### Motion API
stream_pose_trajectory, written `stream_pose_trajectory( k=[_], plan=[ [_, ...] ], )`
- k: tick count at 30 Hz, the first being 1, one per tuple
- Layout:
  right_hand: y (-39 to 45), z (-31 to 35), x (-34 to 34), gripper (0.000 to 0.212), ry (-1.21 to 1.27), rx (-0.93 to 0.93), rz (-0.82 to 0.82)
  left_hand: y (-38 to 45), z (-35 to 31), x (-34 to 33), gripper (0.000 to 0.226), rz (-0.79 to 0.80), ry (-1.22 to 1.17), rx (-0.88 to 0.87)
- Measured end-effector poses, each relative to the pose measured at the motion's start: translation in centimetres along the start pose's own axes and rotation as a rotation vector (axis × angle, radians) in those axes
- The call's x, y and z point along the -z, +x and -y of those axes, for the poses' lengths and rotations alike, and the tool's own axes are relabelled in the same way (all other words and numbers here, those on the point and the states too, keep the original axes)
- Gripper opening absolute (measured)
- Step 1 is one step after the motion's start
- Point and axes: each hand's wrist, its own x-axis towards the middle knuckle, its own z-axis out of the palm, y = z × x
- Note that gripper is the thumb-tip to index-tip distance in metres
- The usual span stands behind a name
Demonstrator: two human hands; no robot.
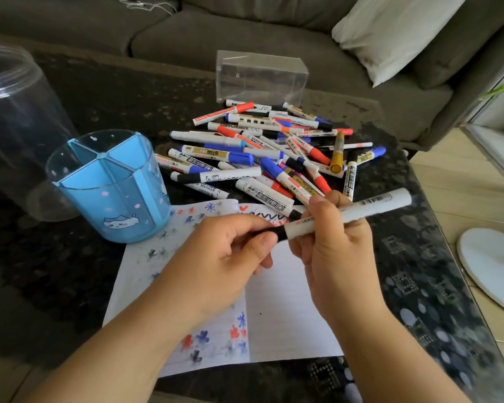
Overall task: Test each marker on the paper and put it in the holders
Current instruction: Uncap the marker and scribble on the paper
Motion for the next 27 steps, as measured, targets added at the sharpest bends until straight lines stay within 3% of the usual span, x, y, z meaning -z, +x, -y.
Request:
stream_pose_trajectory(
  k=[4, 7, 9, 11, 13, 15, 20, 22, 24, 27],
  plan=[
    [-0.2, -0.3, -0.1, 0.028, -0.069, -0.126, 0.034, -0.2, 0.3, 0.4, 0.012, -0.076, 0.091, -0.006],
    [-0.5, -0.2, -0.5, 0.039, -0.14, -0.223, 0.101, -0.6, 0.1, 1.6, 0.007, -0.205, 0.077, -0.001],
    [-0.4, -0.2, -0.1, 0.047, -0.334, -0.217, -0.005, -1.0, -0.1, 2.8, 0.006, -0.299, 0.101, -0.017],
    [-0.3, 0.0, 0.6, 0.039, -0.748, 0.026, -0.119, -1.5, -0.2, 3.9, 0.003, -0.365, 0.141, -0.041],
    [-0.8, 0.4, 0.4, 0.038, -1.045, 0.448, 0.0, -2.0, -0.1, 4.8, 0.002, -0.399, 0.161, -0.044],
    [-1.5, -0.2, -0.4, 0.038, -1.178, 0.652, 0.18, -2.5, -0.2, 5.4, 0.002, -0.405, 0.166, -0.027],
    [-2.9, -2.0, -4.0, 0.031, -1.175, 0.697, 0.304, -3.7, -0.3, 7.0, 0.008, -0.39, 0.128, -0.099],
    [-3.0, -2.3, -5.2, 0.022, -1.145, 0.69, 0.311, -4.2, -0.3, 7.7, 0.003, -0.38, 0.128, -0.109],
    [-3.0, -2.0, -6.2, 0.015, -1.145, 0.697, 0.301, -4.7, -0.1, 8.6, 0.013, -0.394, 0.123, -0.114],
    [-2.8, 0.2, -8.0, 0.004, -1.122, 0.722, 0.232, -5.4, 0.4, 10.5, 0.021, -0.514, 0.117, -0.154]
  ],
)
